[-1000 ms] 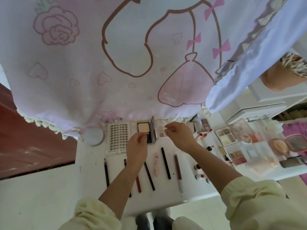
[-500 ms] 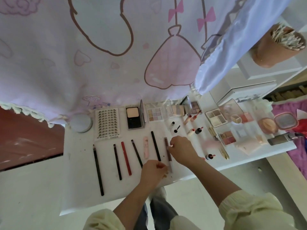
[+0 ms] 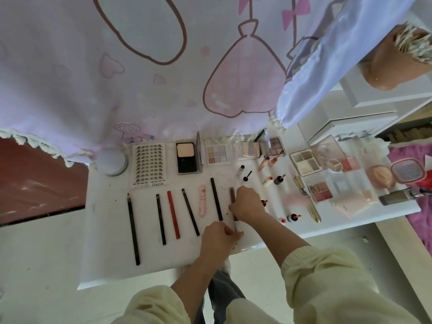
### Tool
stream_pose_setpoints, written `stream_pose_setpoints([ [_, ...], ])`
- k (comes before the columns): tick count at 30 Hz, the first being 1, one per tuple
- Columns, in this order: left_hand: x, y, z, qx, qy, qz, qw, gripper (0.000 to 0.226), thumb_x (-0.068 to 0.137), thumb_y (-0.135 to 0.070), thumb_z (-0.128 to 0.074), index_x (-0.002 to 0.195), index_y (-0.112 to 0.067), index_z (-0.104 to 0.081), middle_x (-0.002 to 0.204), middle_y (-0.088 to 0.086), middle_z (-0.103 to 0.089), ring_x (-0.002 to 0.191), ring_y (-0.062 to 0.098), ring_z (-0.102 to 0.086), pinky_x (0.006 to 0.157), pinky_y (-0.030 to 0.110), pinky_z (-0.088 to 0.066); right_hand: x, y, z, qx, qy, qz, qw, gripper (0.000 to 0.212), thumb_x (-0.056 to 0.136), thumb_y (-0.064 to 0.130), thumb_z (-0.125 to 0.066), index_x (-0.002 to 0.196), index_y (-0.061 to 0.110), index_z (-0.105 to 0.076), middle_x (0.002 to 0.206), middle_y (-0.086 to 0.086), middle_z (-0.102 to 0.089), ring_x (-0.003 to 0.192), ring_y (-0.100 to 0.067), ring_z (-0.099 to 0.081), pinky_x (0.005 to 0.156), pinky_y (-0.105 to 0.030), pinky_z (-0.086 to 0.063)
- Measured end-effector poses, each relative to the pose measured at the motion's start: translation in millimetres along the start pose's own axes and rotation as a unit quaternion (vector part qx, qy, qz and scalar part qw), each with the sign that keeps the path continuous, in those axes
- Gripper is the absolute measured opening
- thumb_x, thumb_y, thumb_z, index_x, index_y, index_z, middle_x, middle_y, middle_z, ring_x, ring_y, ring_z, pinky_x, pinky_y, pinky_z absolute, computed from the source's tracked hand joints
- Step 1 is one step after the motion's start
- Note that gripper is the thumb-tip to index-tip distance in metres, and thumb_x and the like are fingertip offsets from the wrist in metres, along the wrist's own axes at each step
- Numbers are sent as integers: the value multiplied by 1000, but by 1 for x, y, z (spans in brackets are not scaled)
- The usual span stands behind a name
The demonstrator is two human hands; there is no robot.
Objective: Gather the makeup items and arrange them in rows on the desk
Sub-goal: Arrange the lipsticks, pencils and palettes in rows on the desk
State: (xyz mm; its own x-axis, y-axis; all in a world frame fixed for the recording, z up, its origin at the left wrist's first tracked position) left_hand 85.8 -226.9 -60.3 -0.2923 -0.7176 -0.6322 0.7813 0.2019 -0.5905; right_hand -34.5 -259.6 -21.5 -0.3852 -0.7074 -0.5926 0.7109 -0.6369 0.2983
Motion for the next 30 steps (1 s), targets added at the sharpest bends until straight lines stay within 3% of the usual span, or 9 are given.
stream_pose_setpoints([
  [7, 1, -4, 0, 13, 17, -23, 1000, 30, 86, -39, -67, 79, -10, -70, 80, 7, -72, 72, 16, -66, 75, 21, -50, 3, 1, 1, 86, 6, -9, 996, 40, 78, 14, -69, 62, 13, -33, 58, 0, -39, 50, -13, -39, 45, -21, -32],
  [11, -8, -2, 16, -79, 52, -25, 995, 13, 84, -28, -72, 84, -16, -71, 82, 0, -74, 75, 14, -71, 84, 29, -57, -5, 1, 9, 152, 14, -9, 988, 22, 79, 18, -68, 68, 3, -55, 61, -11, -60, 49, -17, -53, 46, -23, -42],
  [14, -20, -3, 47, -165, 92, -39, 981, 13, 82, -23, -75, 92, -14, -73, 84, 0, -75, 76, 14, -72, 80, 27, -58, -23, 0, 25, 276, 23, -1, 961, 13, 83, 15, -68, 90, 8, -60, 77, -10, -72, 57, -16, -66, 43, -22, -46],
  [18, -27, 0, 90, -183, 142, -48, 972, 18, 82, -28, -73, 95, -16, -75, 88, 1, -75, 85, 14, -71, 79, 24, -56, -38, 2, 40, 433, 53, 19, 899, 15, 90, 16, -63, 92, 2, -67, 75, -12, -74, 56, -16, -66, 47, -22, -49],
  [23, -18, -4, 131, -342, 77, -24, 936, 22, 83, -31, -71, 90, -11, -74, 82, 5, -70, 81, 15, -69, 79, 30, -57, -40, 10, 61, 487, 92, 61, 866, 28, 87, 25, -70, 95, -2, -72, 76, -13, -71, 57, -15, -60, 54, -22, -48],
  [28, -7, -13, 148, -480, -61, 18, 875, 30, 80, -37, -75, 81, -7, -69, 71, 4, -68, 71, 14, -66, 75, 29, -56, -48, 20, 60, 388, 150, 127, 900, 42, 90, 40, -63, 93, -1, -72, 69, -8, -66, 55, -13, -55, 53, -21, -44],
  [30, -7, -22, 146, -480, -77, 0, 874, 34, 81, -39, -74, 88, -5, -72, 79, 3, -72, 80, 14, -69, 81, 28, -56, -50, 22, 53, 376, 151, 126, 906, 50, 93, 45, -56, 91, -2, -72, 63, -4, -61, 53, -12, -51, 53, -21, -43],
])
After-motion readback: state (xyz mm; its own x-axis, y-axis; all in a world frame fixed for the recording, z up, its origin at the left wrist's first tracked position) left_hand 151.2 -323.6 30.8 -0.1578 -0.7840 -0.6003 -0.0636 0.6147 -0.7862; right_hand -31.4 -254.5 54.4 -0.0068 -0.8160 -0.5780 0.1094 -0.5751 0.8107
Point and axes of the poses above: each hand's wrist, its own x-axis towards the middle knuckle, its own z-axis out of the back of the hand, y = z × x, the point moved 7 cm from there along x, towards the middle knuckle
